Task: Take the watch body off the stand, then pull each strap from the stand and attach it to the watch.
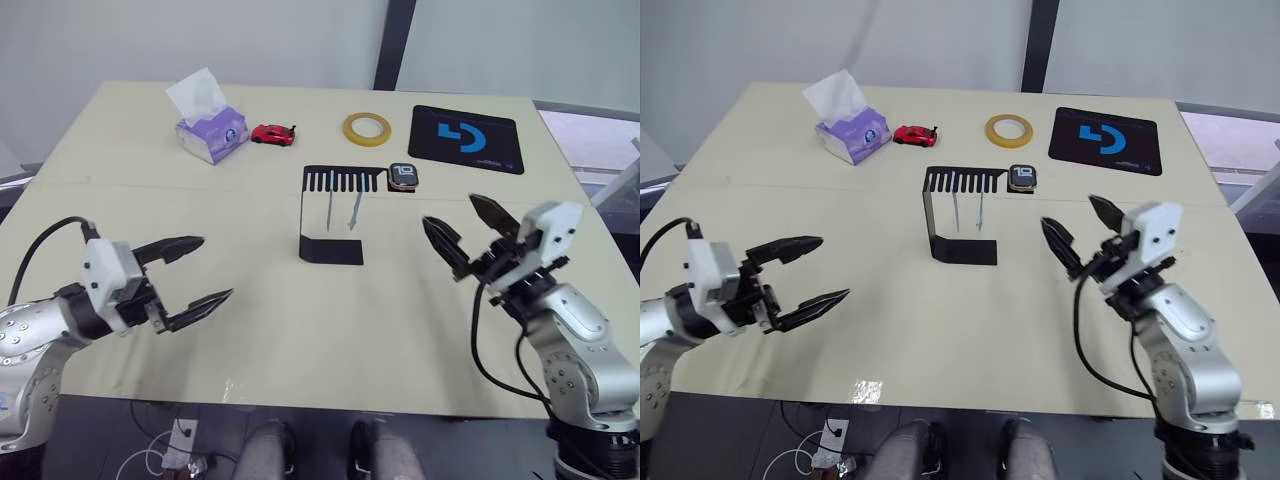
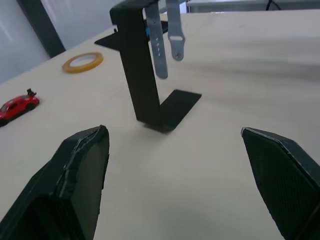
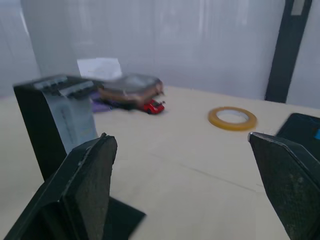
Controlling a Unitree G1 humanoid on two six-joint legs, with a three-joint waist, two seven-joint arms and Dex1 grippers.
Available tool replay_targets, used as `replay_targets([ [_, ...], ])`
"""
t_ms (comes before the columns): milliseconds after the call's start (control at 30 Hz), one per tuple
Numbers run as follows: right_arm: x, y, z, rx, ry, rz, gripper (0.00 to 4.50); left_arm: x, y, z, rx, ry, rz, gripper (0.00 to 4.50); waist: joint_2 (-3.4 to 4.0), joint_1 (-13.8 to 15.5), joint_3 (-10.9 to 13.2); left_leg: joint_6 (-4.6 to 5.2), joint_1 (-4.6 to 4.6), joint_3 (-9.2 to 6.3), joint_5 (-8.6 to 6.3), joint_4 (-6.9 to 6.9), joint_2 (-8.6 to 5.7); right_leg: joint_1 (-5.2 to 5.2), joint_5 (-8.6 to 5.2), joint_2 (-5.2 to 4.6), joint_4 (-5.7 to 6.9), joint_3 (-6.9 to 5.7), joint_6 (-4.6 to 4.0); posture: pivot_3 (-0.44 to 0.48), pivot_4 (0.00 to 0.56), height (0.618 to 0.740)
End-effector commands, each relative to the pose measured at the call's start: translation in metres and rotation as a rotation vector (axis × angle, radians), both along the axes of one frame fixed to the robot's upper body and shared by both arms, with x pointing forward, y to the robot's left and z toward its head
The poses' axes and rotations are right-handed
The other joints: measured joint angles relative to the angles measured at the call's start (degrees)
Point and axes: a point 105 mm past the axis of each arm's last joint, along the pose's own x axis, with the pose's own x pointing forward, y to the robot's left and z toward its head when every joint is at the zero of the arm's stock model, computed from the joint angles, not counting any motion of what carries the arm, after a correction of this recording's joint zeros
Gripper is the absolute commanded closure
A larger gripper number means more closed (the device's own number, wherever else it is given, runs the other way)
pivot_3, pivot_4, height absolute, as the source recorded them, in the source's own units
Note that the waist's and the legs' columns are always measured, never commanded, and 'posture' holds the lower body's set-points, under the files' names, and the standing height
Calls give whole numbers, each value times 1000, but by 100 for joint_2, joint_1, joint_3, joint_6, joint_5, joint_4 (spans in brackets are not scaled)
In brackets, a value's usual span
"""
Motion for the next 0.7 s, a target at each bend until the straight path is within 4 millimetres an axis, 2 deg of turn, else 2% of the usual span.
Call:
replay_targets([
  [33,-9,20,20,49,-31,-15,0,-2,-16,11,-50,-37,-34,20,0,-2,0,1,-2,-1,0,0,-1,0,0,1,0,0,0,0,150,740],
  [100,-10,30,28,77,-38,-27,0,0,-21,13,-81,-37,-34,20,0,-11,0,3,-5,0,0,1,-4,-1,0,2,-1,-2,0,0,150,740],
  [233,-9,38,38,94,-52,-88,0,0,-23,12,-100,-23,-27,20,0,-25,0,4,-5,4,3,1,-3,-6,0,9,4,-1,0,0,150,740],
  [400,-5,42,41,76,-34,-165,0,0,-21,12,-104,-18,-18,20,0,-25,0,2,-9,15,5,-1,-1,-21,0,42,10,15,0,0,150,740],
  [600,0,57,45,55,18,-214,0,-1,-20,14,-98,-24,-21,20,-1,-37,-1,-2,-19,48,7,-5,8,-63,0,75,24,95,0,0,150,740],
  [700,0,58,45,41,26,-235,0,-2,-21,15,-96,-28,-28,20,-1,-52,-1,-2,-20,69,7,-8,11,-75,0,81,26,117,0,0,150,740],
])
